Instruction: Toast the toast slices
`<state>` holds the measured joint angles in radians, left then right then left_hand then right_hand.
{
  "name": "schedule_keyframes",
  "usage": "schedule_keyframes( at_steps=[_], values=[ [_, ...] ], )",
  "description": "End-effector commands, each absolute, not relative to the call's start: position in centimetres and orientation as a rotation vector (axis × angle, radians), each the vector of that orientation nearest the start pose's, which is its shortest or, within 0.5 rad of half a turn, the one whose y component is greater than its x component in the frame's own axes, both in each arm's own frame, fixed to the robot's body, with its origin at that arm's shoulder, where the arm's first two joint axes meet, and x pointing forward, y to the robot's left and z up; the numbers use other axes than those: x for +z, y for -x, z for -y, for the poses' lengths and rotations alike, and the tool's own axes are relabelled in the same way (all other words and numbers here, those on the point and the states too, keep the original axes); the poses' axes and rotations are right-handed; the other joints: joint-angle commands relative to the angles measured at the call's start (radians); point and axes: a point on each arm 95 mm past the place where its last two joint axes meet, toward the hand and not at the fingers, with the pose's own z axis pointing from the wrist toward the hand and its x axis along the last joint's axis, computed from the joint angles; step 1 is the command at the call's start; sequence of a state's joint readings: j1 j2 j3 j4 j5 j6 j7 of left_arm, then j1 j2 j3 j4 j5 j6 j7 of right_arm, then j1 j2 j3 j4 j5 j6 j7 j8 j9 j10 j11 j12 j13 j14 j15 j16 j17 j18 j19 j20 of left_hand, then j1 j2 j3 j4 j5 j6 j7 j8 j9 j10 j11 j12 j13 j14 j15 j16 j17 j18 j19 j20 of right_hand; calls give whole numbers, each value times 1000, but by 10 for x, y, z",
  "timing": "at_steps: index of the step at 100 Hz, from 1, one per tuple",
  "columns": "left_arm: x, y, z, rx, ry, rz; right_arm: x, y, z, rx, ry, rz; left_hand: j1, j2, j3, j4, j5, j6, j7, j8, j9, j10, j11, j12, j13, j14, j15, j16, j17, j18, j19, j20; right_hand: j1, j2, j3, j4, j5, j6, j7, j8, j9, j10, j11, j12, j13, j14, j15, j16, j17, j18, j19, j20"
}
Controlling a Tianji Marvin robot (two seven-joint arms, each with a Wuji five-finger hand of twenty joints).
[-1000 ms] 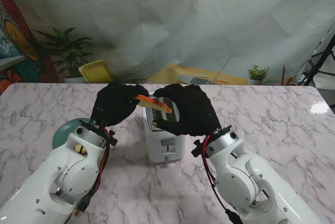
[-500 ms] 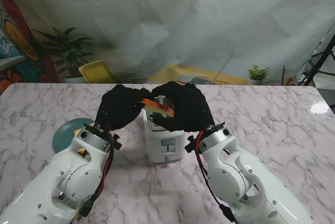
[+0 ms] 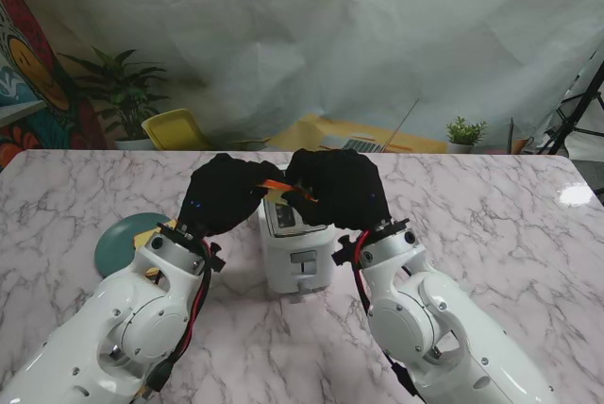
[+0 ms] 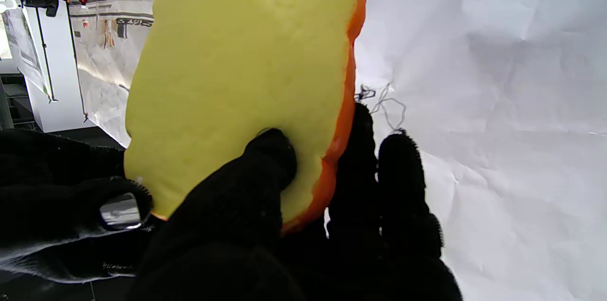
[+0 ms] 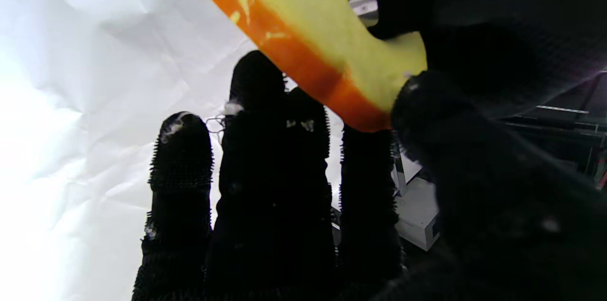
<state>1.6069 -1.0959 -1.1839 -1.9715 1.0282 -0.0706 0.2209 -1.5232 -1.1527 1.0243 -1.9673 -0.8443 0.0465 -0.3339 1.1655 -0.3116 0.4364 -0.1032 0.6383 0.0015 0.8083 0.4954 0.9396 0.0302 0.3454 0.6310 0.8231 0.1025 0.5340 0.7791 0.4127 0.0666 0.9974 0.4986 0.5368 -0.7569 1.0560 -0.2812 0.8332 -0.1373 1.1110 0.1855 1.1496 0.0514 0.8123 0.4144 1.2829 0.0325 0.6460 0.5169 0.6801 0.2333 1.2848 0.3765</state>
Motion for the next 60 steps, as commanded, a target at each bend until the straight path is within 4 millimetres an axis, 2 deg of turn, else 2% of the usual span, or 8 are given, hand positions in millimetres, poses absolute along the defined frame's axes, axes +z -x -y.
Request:
schedule_keyframes(
  at_steps=[1,10,15,35,36,40,53,60],
  values=[
    [-191,-357,72,-1932,773,-1238,-175,-356,-113,2136,-928,-989,46,55,-12,-3,81,-54,108,78,62,26,40,28,10,31,31,-10,-9,-4,6,24,62,-35,65,-9,49,-53,54,-19,53,1,35,-7,38,-45,96,39,45,-39,32,5],
    [-191,-357,73,-1939,773,-1246,-175,-356,-111,2125,-935,-986,51,62,-24,-1,78,-53,99,75,56,26,36,25,3,34,29,-17,-13,-2,0,22,68,-53,82,-9,66,-47,57,-23,77,13,43,-2,42,-56,162,50,92,-45,43,0],
    [-192,-356,74,-1941,772,-1248,-175,-357,-110,2118,-940,-985,80,74,-82,14,79,-53,89,80,53,25,39,20,-1,34,37,-40,-12,-4,-5,23,71,-59,87,-10,72,-42,57,-24,85,19,48,1,43,-59,187,53,109,-45,46,-1],
    [-192,-353,76,-1958,766,-1266,-175,-358,-106,2096,-932,-989,83,81,-94,16,75,-51,78,75,47,25,36,18,-9,36,35,-44,-16,-4,-11,21,80,-76,100,-14,94,-38,57,-30,117,24,40,-2,42,-67,240,56,158,-57,47,-7],
    [-192,-353,77,-1958,764,-1267,-175,-358,-106,2095,-931,-988,83,81,-95,16,75,-52,77,74,47,24,36,18,-6,20,36,-45,-16,-4,-11,21,80,-77,101,-14,95,-36,57,-31,119,24,39,-2,42,-67,243,56,160,-57,47,-7],
    [-193,-353,77,-1959,761,-1273,-175,-358,-105,2091,-927,-988,85,83,-100,16,74,-49,74,73,44,23,34,17,-11,37,32,-47,-19,-2,-13,21,82,-83,103,-15,102,-36,56,-33,127,25,35,-2,42,-68,253,58,170,-59,48,-8],
    [-192,-352,78,-1962,754,-1275,-173,-358,-102,2077,-925,-1011,92,88,-111,18,72,-49,69,71,41,24,33,17,-15,39,32,-49,-21,-1,-16,21,86,-103,111,-18,121,-39,52,-40,149,24,17,-2,40,-67,275,59,187,-60,45,-12],
    [-191,-352,79,-1965,742,-1274,-172,-358,-101,2071,-917,-1027,123,104,-175,32,65,-45,59,70,30,21,25,15,-16,4,18,-69,-31,-2,-28,21,87,-111,114,-19,129,-32,51,-41,157,25,11,-1,41,-68,283,61,195,-61,44,-13]
  ],
)
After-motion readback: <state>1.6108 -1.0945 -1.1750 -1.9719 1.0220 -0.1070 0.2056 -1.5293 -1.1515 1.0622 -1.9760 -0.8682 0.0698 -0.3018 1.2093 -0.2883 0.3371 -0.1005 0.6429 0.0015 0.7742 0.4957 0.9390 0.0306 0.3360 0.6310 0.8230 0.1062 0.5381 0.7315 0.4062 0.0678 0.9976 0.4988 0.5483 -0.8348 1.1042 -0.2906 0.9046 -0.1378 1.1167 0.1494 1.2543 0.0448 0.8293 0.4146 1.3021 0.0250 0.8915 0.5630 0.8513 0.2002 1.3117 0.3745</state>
